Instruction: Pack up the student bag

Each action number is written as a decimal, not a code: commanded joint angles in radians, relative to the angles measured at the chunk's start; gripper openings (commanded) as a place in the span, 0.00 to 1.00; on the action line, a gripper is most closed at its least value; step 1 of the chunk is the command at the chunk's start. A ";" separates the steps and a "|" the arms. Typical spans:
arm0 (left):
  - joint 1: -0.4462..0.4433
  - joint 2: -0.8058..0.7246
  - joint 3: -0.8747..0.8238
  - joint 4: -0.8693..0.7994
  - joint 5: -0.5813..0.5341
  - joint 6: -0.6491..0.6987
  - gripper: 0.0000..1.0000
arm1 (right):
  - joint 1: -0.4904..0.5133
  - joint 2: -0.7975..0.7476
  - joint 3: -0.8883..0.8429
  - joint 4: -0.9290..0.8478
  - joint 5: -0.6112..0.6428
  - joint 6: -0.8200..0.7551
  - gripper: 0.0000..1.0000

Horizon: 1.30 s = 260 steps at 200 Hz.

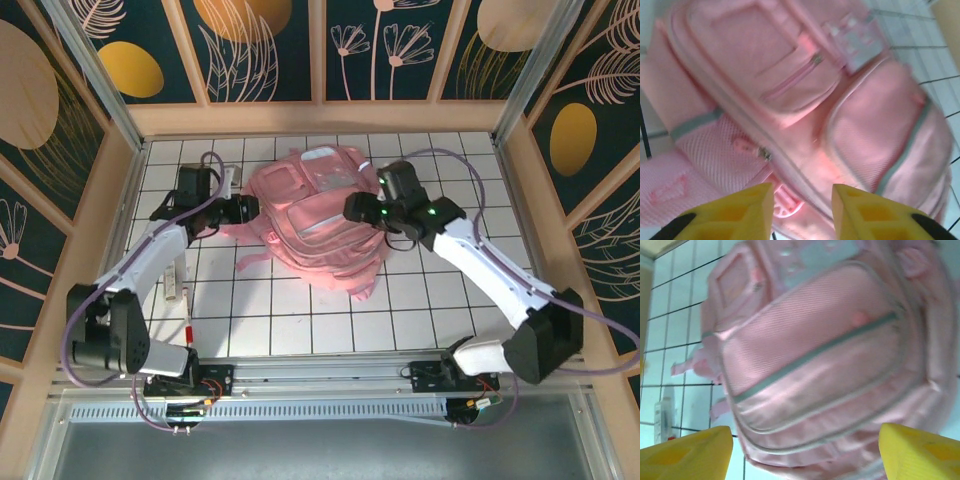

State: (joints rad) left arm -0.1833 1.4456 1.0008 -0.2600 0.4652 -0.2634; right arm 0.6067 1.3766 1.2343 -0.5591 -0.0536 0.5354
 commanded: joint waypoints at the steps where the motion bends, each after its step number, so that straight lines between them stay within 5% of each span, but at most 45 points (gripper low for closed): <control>1: 0.003 0.084 -0.003 -0.021 -0.009 0.067 0.27 | 0.073 0.165 0.145 -0.051 -0.042 -0.211 0.70; 32: 0.050 0.168 0.002 0.012 0.101 0.075 0.25 | 0.186 0.418 0.364 -0.045 0.063 -0.251 0.69; 73: 0.071 0.167 -0.022 0.045 0.128 0.046 0.31 | 0.329 0.639 0.528 -0.098 0.438 -0.255 0.72; 90: 0.070 0.167 -0.022 0.048 0.129 0.049 0.32 | 0.344 0.683 0.545 -0.136 0.493 -0.226 0.72; 132: 0.070 0.162 -0.063 0.154 0.119 0.088 0.32 | 0.339 0.705 0.542 -0.135 0.709 -0.161 0.52; 157: 0.070 0.115 -0.120 0.300 0.187 0.157 0.35 | 0.323 0.710 0.527 -0.094 0.655 -0.168 0.45; 173: 0.070 0.047 -0.197 0.391 0.284 0.331 0.38 | 0.319 0.730 0.554 -0.121 0.648 -0.176 0.44; 204: 0.070 -0.091 -0.367 0.577 0.337 0.618 0.50 | 0.290 0.696 0.546 -0.126 0.570 -0.213 0.00; 236: 0.068 0.011 -0.273 0.395 0.365 0.860 0.49 | 0.231 0.590 0.486 -0.062 0.335 -0.230 0.00; 260: 0.063 0.087 -0.232 0.425 0.373 0.922 0.45 | 0.171 0.490 0.409 0.028 0.181 -0.245 0.00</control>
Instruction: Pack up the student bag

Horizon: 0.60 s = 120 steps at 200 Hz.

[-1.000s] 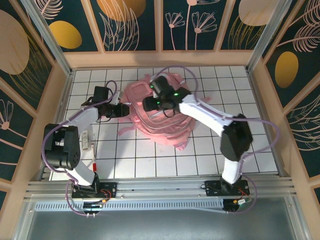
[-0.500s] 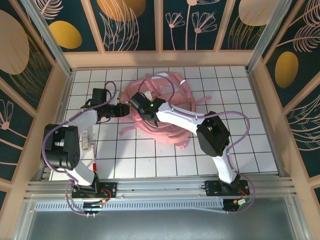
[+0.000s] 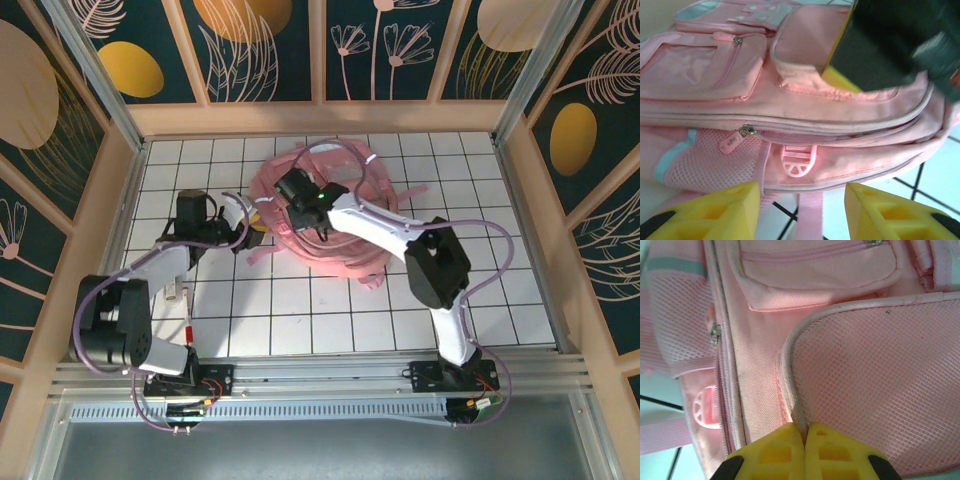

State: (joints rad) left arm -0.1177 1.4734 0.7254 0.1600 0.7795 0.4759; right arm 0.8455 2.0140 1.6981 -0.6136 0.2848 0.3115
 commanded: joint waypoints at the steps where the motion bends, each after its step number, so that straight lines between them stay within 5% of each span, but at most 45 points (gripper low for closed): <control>1: -0.003 0.060 0.043 0.009 0.058 0.183 0.45 | -0.071 -0.150 -0.058 0.087 -0.163 -0.023 0.00; 39: -0.057 0.117 0.091 0.014 -0.045 0.340 0.45 | -0.120 -0.207 -0.075 0.063 -0.263 -0.086 0.00; 69: -0.100 0.161 0.101 0.115 -0.020 0.267 0.45 | -0.122 -0.228 -0.071 0.038 -0.263 -0.113 0.00; 120: -0.146 0.221 0.178 0.106 -0.133 0.191 0.43 | -0.123 -0.253 -0.064 0.027 -0.333 -0.126 0.00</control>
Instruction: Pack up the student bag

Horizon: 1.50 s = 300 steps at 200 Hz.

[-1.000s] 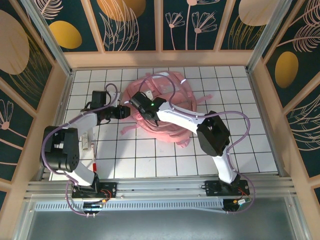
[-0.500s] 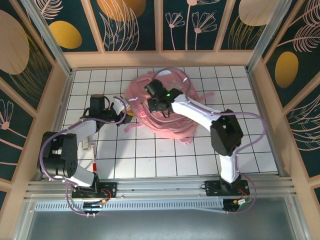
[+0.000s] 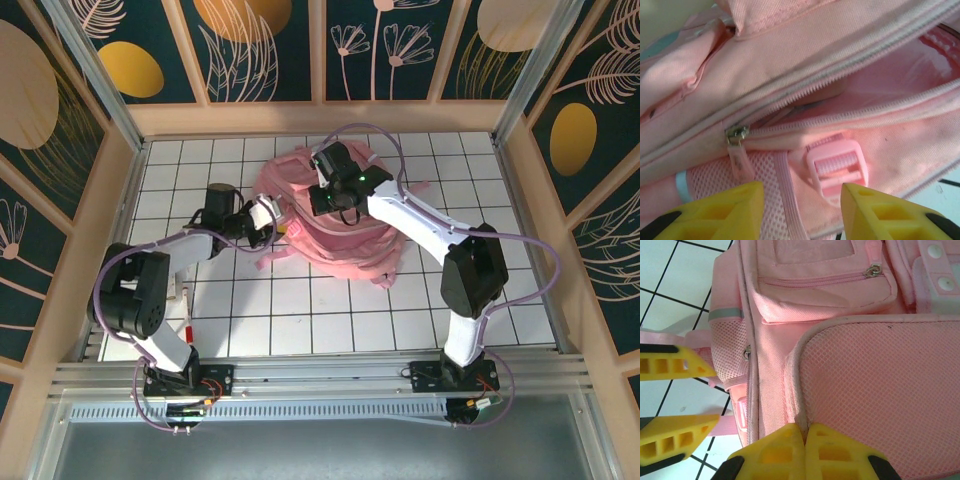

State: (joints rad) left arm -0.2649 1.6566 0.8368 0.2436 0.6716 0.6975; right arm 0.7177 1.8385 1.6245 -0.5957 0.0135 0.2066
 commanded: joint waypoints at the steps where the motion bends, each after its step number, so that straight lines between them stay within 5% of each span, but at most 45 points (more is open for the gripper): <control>1: 0.001 0.039 0.068 0.020 -0.025 -0.031 0.43 | 0.005 -0.078 0.009 0.010 -0.064 -0.021 0.00; 99: -0.022 0.152 0.167 -0.091 -0.099 0.071 0.42 | -0.008 -0.109 0.003 0.022 -0.127 0.011 0.00; 167: -0.022 0.163 0.199 -0.193 -0.058 0.140 0.19 | -0.009 -0.097 0.000 0.034 -0.156 0.046 0.00; 186: -0.023 0.152 0.188 -0.209 -0.039 0.171 0.00 | -0.009 -0.100 -0.009 0.035 -0.149 0.056 0.00; 243: -0.022 0.138 0.208 -0.215 0.006 0.169 0.00 | -0.009 -0.085 -0.021 0.045 -0.164 0.076 0.00; 257: -0.022 0.138 0.209 -0.187 0.004 0.129 0.27 | -0.008 -0.083 -0.023 0.049 -0.176 0.080 0.00; 300: -0.023 0.182 0.280 -0.251 0.008 0.126 0.30 | -0.009 -0.092 -0.027 0.056 -0.186 0.084 0.00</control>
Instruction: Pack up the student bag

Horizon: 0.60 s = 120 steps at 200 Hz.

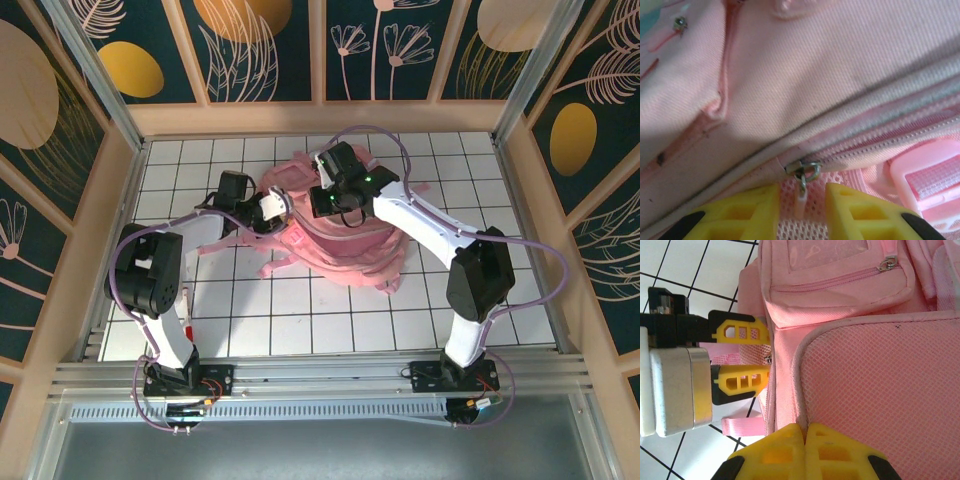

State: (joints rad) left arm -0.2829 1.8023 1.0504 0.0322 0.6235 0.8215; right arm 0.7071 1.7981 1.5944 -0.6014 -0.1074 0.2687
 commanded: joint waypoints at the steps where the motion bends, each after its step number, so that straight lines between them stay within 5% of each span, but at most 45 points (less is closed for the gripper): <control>1: -0.005 0.038 0.068 -0.041 0.055 0.001 0.30 | 0.002 -0.052 0.003 0.062 -0.067 0.021 0.00; 28: -0.004 0.048 0.082 -0.041 0.063 -0.008 0.26 | 0.005 -0.046 0.004 0.074 -0.100 0.033 0.00; 56: -0.005 0.039 0.069 -0.020 0.069 -0.009 0.00 | 0.006 -0.053 -0.016 0.096 -0.098 0.057 0.00; 120: -0.005 -0.054 -0.016 0.045 0.121 -0.083 0.00 | 0.020 -0.017 -0.059 0.122 0.036 0.088 0.00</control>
State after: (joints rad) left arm -0.2817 1.8282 1.0706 0.0235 0.6510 0.7727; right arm 0.7082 1.7977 1.5524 -0.5518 -0.1135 0.3244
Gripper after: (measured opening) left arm 0.049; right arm 0.050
